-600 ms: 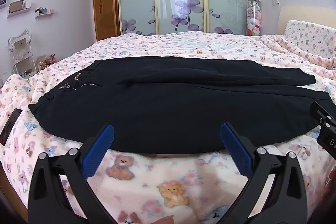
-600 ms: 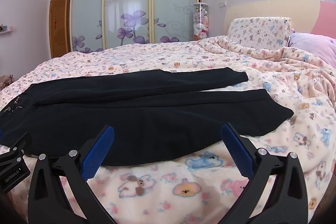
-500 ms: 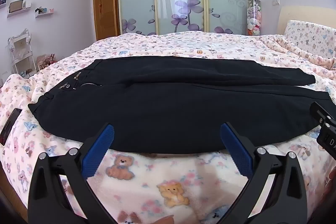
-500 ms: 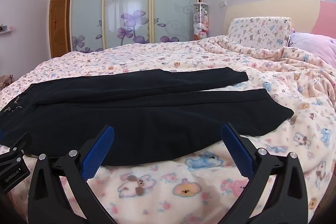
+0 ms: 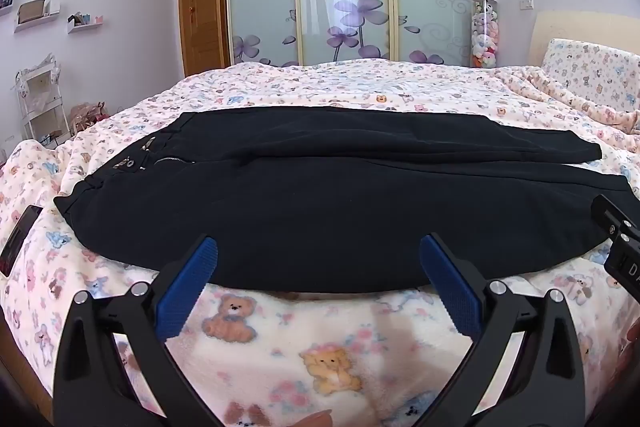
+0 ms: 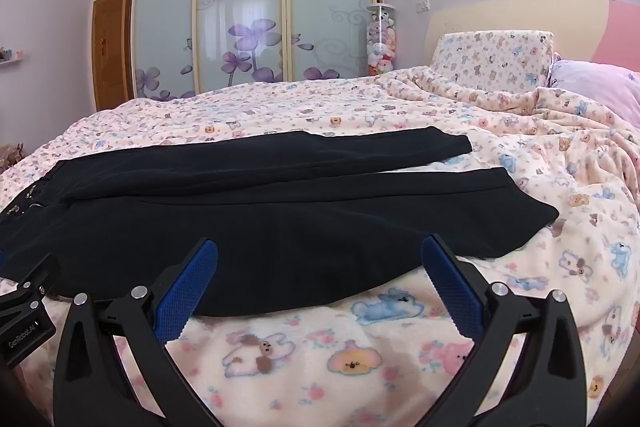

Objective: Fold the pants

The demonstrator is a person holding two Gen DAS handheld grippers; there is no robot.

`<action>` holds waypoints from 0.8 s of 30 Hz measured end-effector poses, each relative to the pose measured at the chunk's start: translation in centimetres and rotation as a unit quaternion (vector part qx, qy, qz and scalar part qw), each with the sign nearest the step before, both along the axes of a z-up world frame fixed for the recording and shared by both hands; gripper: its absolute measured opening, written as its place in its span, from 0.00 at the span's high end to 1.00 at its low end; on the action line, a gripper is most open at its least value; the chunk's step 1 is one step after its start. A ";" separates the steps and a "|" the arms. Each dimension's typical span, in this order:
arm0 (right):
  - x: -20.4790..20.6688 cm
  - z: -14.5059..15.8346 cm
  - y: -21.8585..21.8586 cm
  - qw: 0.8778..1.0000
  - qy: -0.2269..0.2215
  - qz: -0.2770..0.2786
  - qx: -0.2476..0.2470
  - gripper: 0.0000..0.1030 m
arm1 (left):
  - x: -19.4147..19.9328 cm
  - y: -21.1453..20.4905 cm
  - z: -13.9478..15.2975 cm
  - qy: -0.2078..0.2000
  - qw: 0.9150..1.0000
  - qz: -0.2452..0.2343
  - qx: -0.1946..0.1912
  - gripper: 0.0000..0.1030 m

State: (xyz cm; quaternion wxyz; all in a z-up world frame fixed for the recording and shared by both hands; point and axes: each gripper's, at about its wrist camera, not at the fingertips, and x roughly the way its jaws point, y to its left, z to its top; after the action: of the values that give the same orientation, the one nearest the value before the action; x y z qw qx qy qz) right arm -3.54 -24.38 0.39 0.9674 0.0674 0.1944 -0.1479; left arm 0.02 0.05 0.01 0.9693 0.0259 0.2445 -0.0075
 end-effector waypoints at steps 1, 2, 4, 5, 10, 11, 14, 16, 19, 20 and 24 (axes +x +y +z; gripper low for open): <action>0.0 0.0 0.0 1.000 0.000 -0.001 0.000 0.01 | 0.0 0.0 0.0 0.000 1.000 0.000 0.000 0.02; 0.0 0.0 -0.1 1.000 0.000 -0.001 0.001 0.01 | 0.0 0.0 0.0 0.000 1.000 0.000 0.000 0.02; 0.1 0.1 -0.1 1.000 0.000 -0.001 0.001 0.01 | 0.0 0.0 0.0 0.000 1.000 0.000 0.000 0.02; -0.2 -0.2 -0.1 1.000 0.000 -0.001 0.001 0.01 | 0.0 0.0 0.0 0.000 1.000 0.000 0.000 0.02; -0.1 -0.1 -0.2 1.000 0.000 -0.001 0.002 0.01 | 0.0 0.0 0.0 0.000 1.000 0.000 0.000 0.02; -0.1 -0.1 -0.2 1.000 0.000 -0.001 0.002 0.01 | 0.0 0.0 0.0 0.000 1.000 0.000 0.000 0.02; 0.0 -0.1 -0.2 1.000 0.000 -0.001 0.002 0.01 | 0.0 0.0 0.0 0.001 1.000 0.000 0.000 0.02; 0.0 -0.1 -0.2 1.000 0.000 -0.001 0.002 0.01 | 0.0 0.0 0.0 0.001 1.000 0.000 0.000 0.02; 0.0 -0.1 -0.2 1.000 0.001 -0.001 0.003 0.01 | 0.0 0.0 0.0 0.001 1.000 0.000 -0.001 0.02; -0.1 -0.1 -0.2 1.000 0.001 -0.001 0.002 0.01 | 0.0 0.0 0.0 0.001 1.000 0.000 -0.001 0.02; 0.0 -0.1 -0.2 1.000 0.001 -0.001 0.003 0.01 | 0.0 0.0 0.0 0.001 1.000 0.000 -0.001 0.02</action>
State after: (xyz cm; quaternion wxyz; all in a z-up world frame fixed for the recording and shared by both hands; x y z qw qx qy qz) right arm -3.56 -24.59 0.30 0.9668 0.0704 0.1957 -0.1486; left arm 0.04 0.06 0.00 0.9690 0.0251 0.2456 -0.0076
